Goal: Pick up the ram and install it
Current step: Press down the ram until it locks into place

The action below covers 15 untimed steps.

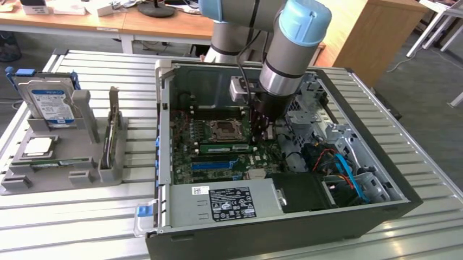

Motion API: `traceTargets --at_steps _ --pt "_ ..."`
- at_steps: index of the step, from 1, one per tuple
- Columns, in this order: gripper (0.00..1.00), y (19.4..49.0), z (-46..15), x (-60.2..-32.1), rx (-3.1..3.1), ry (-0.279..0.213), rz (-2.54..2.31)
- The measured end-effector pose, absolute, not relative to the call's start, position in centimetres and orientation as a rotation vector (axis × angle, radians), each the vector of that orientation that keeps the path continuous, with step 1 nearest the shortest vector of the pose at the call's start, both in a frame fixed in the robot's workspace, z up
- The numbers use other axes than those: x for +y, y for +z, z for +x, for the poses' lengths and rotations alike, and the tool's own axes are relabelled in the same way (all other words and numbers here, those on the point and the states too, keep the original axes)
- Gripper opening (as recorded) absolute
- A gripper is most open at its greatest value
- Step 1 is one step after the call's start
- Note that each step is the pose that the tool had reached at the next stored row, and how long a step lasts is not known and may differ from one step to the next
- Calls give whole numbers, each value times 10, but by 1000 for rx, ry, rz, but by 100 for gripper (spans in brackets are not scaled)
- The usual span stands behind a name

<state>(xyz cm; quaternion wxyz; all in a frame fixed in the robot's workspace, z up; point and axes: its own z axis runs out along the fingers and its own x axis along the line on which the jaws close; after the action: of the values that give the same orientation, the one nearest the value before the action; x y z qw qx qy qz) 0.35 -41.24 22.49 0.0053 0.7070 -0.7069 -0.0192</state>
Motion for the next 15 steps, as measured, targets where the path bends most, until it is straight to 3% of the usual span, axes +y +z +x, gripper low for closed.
traceTargets --at_steps 15 --pt "11 223 4 -412 -2214 -60 2214"
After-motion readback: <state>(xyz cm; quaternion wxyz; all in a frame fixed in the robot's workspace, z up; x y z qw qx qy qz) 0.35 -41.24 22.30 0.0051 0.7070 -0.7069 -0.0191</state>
